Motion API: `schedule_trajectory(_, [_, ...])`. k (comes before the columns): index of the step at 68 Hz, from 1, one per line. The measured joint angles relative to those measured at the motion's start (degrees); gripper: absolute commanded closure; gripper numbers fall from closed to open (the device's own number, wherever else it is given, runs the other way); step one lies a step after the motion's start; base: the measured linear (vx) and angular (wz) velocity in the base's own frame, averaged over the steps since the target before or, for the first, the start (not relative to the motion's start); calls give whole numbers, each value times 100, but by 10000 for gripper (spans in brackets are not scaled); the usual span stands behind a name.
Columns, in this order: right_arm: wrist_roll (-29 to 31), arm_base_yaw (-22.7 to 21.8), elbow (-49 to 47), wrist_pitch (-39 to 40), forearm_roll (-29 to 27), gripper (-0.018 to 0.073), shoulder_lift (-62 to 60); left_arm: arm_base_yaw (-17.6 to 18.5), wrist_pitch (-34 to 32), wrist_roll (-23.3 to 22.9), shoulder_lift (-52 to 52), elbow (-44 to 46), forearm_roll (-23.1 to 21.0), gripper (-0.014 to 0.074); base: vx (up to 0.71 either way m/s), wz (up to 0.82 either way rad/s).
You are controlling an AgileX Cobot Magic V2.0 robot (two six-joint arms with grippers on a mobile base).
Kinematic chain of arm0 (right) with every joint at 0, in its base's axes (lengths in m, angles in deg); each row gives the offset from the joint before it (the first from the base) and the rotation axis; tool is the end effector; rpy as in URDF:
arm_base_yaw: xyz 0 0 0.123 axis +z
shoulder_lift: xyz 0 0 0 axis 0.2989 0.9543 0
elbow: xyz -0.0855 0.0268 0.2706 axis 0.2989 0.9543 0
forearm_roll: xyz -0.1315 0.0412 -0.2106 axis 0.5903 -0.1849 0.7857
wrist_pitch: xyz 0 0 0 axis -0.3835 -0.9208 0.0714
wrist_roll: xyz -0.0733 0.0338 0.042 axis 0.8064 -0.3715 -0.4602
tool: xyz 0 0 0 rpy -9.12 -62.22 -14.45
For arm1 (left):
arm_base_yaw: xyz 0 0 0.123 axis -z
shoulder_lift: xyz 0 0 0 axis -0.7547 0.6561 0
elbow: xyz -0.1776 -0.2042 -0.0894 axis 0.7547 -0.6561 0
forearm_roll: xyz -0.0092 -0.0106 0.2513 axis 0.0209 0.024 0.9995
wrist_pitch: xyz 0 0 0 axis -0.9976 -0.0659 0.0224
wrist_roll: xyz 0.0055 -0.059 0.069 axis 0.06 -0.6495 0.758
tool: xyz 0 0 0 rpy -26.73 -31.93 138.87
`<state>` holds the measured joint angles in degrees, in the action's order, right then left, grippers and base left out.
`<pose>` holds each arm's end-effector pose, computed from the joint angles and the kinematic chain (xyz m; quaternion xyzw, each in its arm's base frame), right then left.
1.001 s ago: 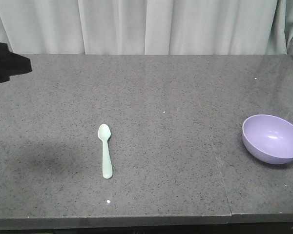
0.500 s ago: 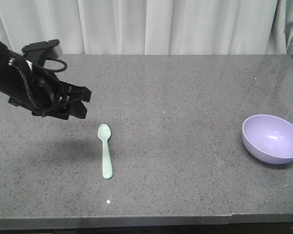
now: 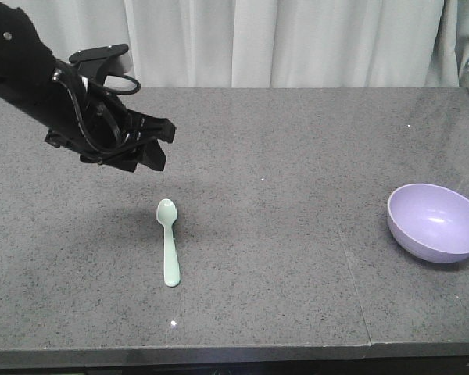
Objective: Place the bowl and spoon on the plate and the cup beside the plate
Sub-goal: 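Swing the open left gripper over the pale green spoon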
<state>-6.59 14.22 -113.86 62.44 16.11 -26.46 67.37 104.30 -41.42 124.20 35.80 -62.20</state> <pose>0.1299 -0.0116 0.3919 0.0218 0.7350 -0.0502 0.6758 0.3444 -0.1398 0.3411 0.0870 0.9570 -0.1889 0.2023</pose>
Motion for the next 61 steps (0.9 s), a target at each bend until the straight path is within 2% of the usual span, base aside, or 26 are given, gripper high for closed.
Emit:
schedule_trajectory(17, [0,0,0,-5,0,71,0,311,73,-49,34,273,45,259,0,0])
schedule_trajectory(24, [0,0,0,-12,0,71,0,432,106,-200,69,273,136,259,0,0])
schedule_trajectory(31, [6,0,0,-12,0,71,0,514,87,-373,118,273,462,259,0,0])
schedule_trajectory(39, [6,0,0,-23,0,71,0,685,28,-831,125,273,1024,259,0,0])
schedule_trajectory(49, [6,0,0,-23,0,71,0,940,-12,-1734,127,273,1602,259,0,0])
schedule_trajectory(55, [6,0,0,-29,0,71,0,1090,-12,-2172,139,273,1852,259,0,0])
schedule_trajectory(61, [6,0,0,-41,0,71,0,1197,-12,-2433,213,273,1924,259,0,0])
